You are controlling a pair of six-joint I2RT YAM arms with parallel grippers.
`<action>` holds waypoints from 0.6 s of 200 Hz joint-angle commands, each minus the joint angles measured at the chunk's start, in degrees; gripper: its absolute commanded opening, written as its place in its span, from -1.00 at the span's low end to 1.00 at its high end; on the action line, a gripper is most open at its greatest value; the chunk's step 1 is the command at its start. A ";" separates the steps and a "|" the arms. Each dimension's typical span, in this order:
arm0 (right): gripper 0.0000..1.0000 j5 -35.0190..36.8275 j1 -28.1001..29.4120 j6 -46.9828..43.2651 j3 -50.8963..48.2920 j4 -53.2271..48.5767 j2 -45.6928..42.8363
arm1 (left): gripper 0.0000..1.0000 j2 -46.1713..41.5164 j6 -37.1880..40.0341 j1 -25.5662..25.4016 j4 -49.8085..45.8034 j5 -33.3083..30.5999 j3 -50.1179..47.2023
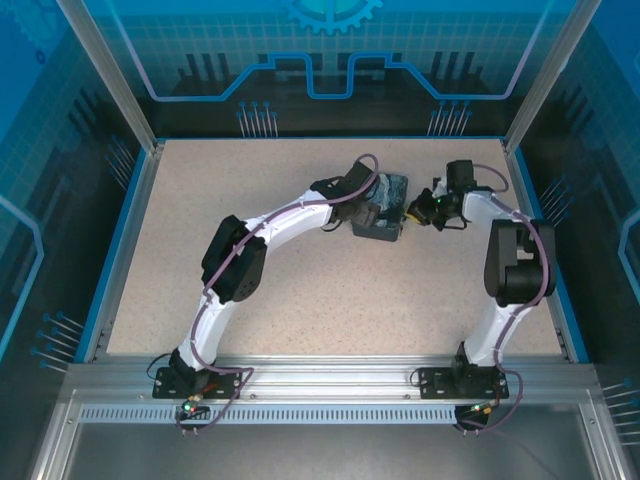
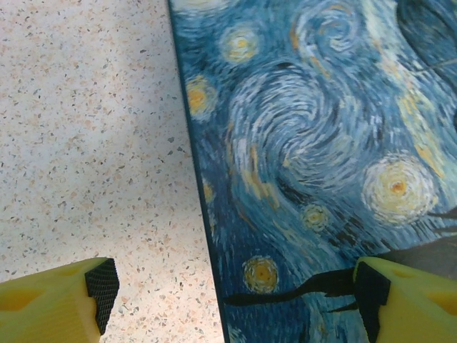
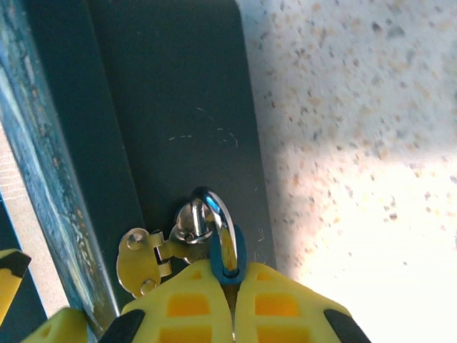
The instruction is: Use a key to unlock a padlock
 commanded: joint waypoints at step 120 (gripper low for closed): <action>-1.00 3.30 -2.13 1.03 -4.93 6.03 0.67 | 0.77 6.91 4.14 -0.75 -18.07 -3.02 4.19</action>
